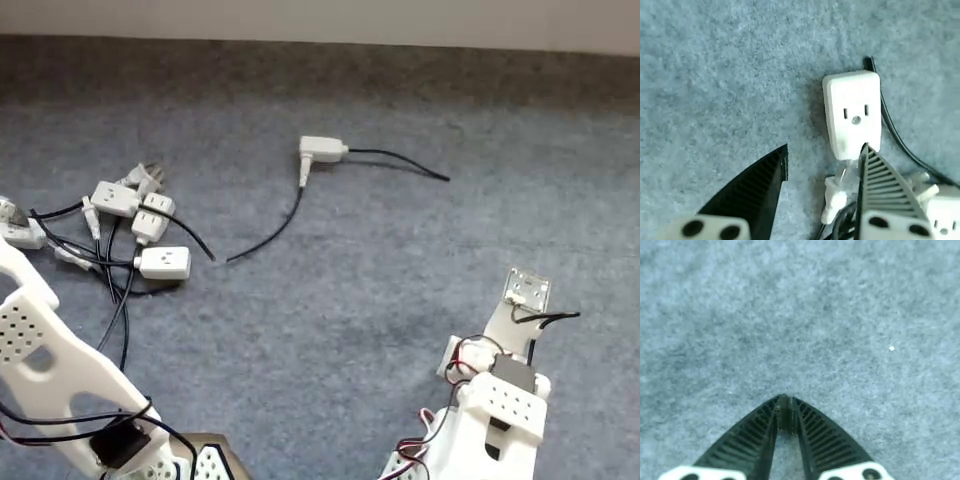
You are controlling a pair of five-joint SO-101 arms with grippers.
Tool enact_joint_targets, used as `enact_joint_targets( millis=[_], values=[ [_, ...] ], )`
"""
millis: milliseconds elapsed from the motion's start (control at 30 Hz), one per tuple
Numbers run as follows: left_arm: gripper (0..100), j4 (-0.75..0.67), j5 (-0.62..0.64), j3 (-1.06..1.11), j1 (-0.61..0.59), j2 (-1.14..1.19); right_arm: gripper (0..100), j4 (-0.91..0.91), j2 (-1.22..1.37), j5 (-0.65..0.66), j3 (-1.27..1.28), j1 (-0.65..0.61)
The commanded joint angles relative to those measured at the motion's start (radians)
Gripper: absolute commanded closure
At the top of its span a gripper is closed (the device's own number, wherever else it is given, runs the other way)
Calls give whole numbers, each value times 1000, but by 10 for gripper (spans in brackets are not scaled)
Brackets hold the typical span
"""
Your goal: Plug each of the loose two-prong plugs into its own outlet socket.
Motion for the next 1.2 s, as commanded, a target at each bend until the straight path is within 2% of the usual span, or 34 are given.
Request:
enact_joint_targets(
  millis=[0,167,400,667,800,967,1167],
  values=[
    [769,-94,40,-13,18,47,991,-21,-2,9,-1,-12],
    [769,-157,81,-13,42,81,991,-21,-2,9,-1,-12],
    [769,-164,167,-13,108,82,991,-21,-2,9,-1,-12],
    [771,-164,158,-13,113,77,991,-21,-2,9,-1,-12],
    [862,-213,155,-15,82,76,991,-21,-2,9,-1,-12],
    [947,-298,52,-13,53,82,991,-21,-2,9,-1,-12],
    [953,-287,-112,-91,84,59,991,-21,-2,11,-1,-12]
  ],
)
